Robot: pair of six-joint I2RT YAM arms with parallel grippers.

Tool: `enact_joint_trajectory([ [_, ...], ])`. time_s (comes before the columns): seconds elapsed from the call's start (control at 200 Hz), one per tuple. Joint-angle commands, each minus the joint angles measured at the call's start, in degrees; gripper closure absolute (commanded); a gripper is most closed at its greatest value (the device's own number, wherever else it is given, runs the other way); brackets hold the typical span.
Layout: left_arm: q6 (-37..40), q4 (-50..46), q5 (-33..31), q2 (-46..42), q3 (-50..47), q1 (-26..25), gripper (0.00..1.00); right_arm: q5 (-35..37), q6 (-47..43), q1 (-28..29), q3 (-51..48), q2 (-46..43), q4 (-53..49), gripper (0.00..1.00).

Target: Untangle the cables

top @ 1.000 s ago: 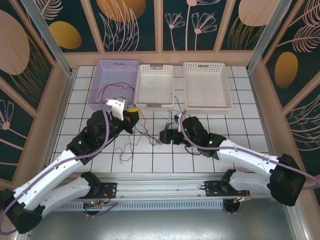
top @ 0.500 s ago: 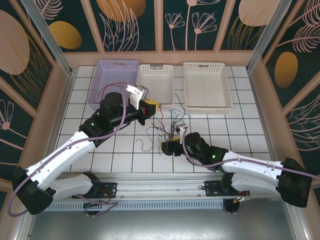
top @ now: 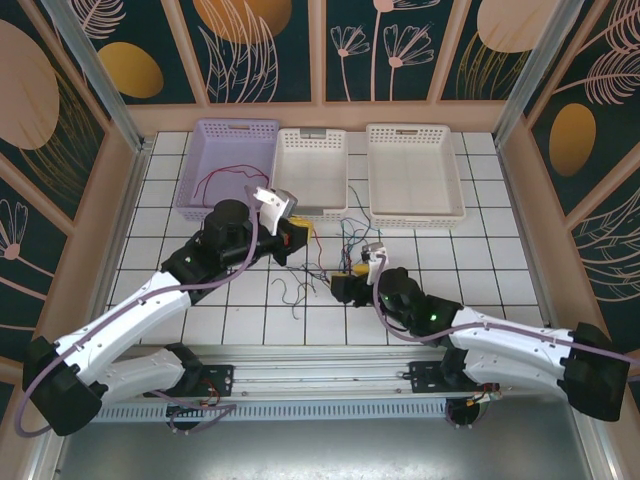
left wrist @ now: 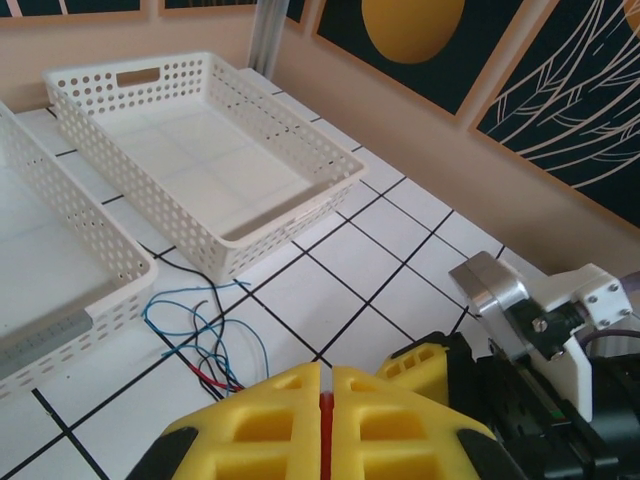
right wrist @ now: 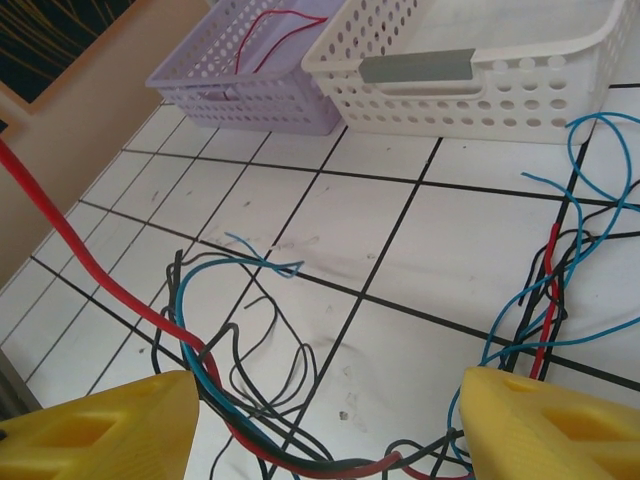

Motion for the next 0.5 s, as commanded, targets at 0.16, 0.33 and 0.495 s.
enact_joint_trajectory([
  [0.16, 1.65, 2.26, -2.49, -3.66, -1.63, 0.38, 1.00, -9.50, -0.50, -2.61, -1.74, 6.68, 7.75, 0.37],
  [0.33, 1.61, 2.33, -2.53, -4.10, -1.68, 0.38, 1.00, -12.14, -0.15, -4.04, -4.20, 8.12, 13.81, 0.40],
  [0.495, 1.65, 2.26, -2.27, -4.28, -1.79, 0.38, 1.00, -14.82, -0.99, -4.69, -4.38, 10.45, 17.24, 0.40],
])
